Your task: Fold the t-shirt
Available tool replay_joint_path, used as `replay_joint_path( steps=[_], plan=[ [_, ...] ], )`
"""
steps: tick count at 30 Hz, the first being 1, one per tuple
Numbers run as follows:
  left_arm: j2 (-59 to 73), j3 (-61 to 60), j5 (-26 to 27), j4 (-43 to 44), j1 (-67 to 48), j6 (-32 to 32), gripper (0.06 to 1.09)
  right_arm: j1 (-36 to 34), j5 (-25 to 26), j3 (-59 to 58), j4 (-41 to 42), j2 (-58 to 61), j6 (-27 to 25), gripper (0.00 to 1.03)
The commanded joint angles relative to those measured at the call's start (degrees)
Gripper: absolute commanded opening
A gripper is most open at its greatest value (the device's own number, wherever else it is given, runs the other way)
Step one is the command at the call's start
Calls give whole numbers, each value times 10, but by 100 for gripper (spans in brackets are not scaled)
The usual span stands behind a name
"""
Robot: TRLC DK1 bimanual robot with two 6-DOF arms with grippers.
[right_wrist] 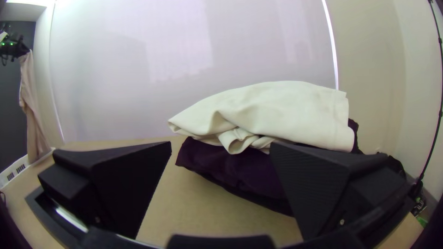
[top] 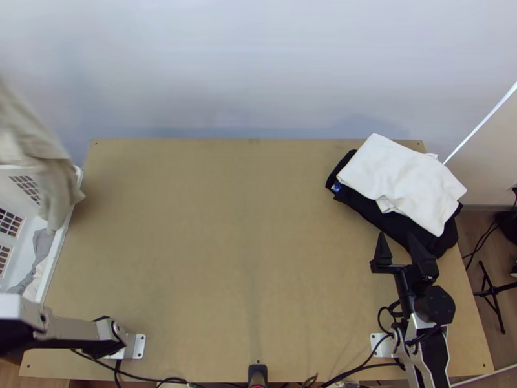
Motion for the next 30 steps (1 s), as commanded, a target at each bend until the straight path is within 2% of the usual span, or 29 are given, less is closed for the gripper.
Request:
replay_joint_path(
  steps=[1,10,17,22,30],
  plan=[
    [-88,-109,-102,-34,-251,21,9,0,0,0,0,0,0,99],
    [-120,-289,-278,-19,-615,24,9,0,0,0,0,0,1,99],
    [-53,-302,-357,51,-806,9,9,0,0,0,0,0,0,99],
    [21,-202,-392,87,-887,-8,9,0,0,0,0,0,0,99],
    [136,61,-403,132,-949,-42,9,0,0,0,0,0,0,99]
  ],
)
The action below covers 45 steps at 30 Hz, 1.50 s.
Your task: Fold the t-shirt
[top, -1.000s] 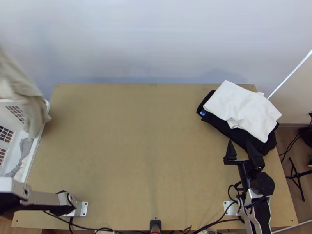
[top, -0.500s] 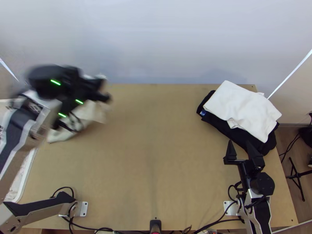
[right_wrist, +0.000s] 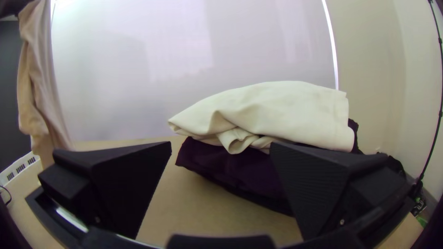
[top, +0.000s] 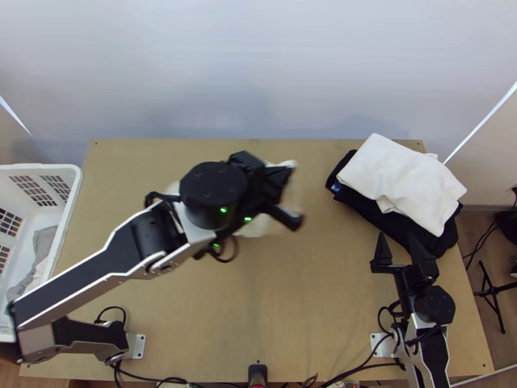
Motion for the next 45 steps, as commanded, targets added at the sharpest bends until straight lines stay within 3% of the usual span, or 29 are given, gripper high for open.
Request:
replay_joint_path(
  steps=[1,11,16,20,23,28,32,41,45],
  plan=[
    [82,172,-18,67,-74,-37,9,0,0,0,0,0,0,99],
    [42,179,-19,316,-131,-13,9,0,0,0,0,0,0,99],
    [-1,164,-31,316,-114,24,9,0,0,0,1,0,0,99],
    [-81,16,-31,274,-16,9,9,0,0,0,0,0,0,99],
    [-163,-163,8,279,97,-5,9,0,0,0,0,0,1,99],
    [-263,-428,140,257,303,-34,9,0,0,0,0,0,1,99],
    [-313,-581,218,264,451,-19,9,0,0,0,0,0,0,99],
    [-329,-710,364,252,743,69,9,0,0,0,1,0,1,99],
    [-322,-740,400,252,820,126,9,0,0,0,0,0,1,99]
  ],
)
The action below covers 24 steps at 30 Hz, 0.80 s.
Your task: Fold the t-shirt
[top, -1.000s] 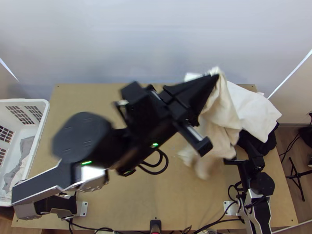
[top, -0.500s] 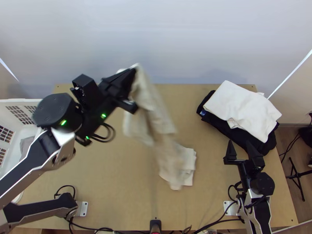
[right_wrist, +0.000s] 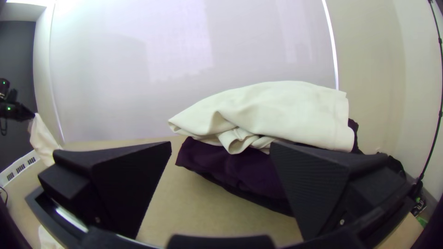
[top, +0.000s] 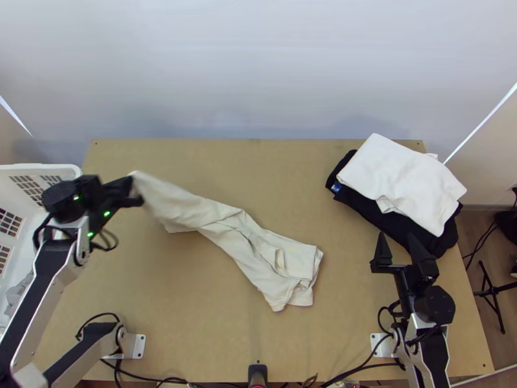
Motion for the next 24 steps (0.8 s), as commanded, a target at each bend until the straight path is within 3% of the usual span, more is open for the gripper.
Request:
replay_joint_path(
  steps=[1,6,14,19,24],
  plan=[
    [-3,-91,83,-5,182,81,9,0,0,0,0,0,1,99],
    [48,-103,106,-5,244,136,9,0,0,0,0,0,0,99],
    [107,-108,109,0,252,146,9,0,0,0,1,0,0,99],
    [103,-96,109,6,206,107,9,0,0,0,1,0,0,99],
    [97,-59,108,10,129,22,9,0,0,0,0,0,0,99]
  ],
)
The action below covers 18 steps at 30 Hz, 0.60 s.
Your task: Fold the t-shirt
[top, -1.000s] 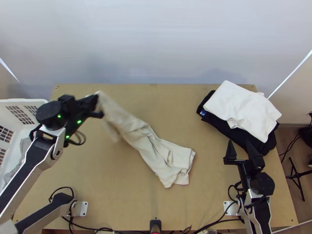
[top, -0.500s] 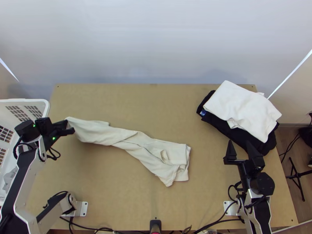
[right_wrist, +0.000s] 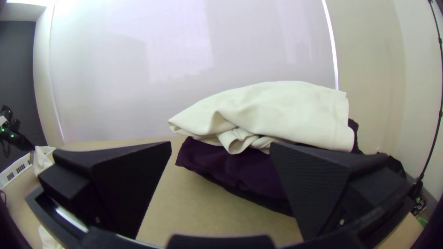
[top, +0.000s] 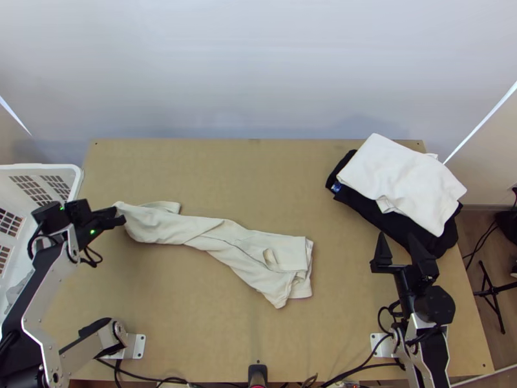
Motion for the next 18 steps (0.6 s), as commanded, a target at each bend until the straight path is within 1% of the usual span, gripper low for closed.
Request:
replay_joint_path(
  steps=[1,3,5,7,9,13,16,18],
  plan=[
    [3,45,1,5,-92,-97,9,0,0,0,0,0,0,99],
    [3,69,-19,7,-141,-127,9,0,0,0,0,0,1,99],
    [16,94,-55,11,-186,-151,9,0,0,0,1,0,0,99],
    [43,110,-81,37,-221,-162,9,0,0,0,0,0,1,99],
    [86,127,-118,73,-247,-167,9,0,0,0,1,0,0,99],
    [175,193,-143,83,-247,-178,9,0,0,0,0,0,0,99],
    [246,251,-154,87,-225,-183,9,0,0,0,0,0,0,99],
    [293,295,-172,87,-210,-190,9,0,0,0,0,0,1,99]
  ],
)
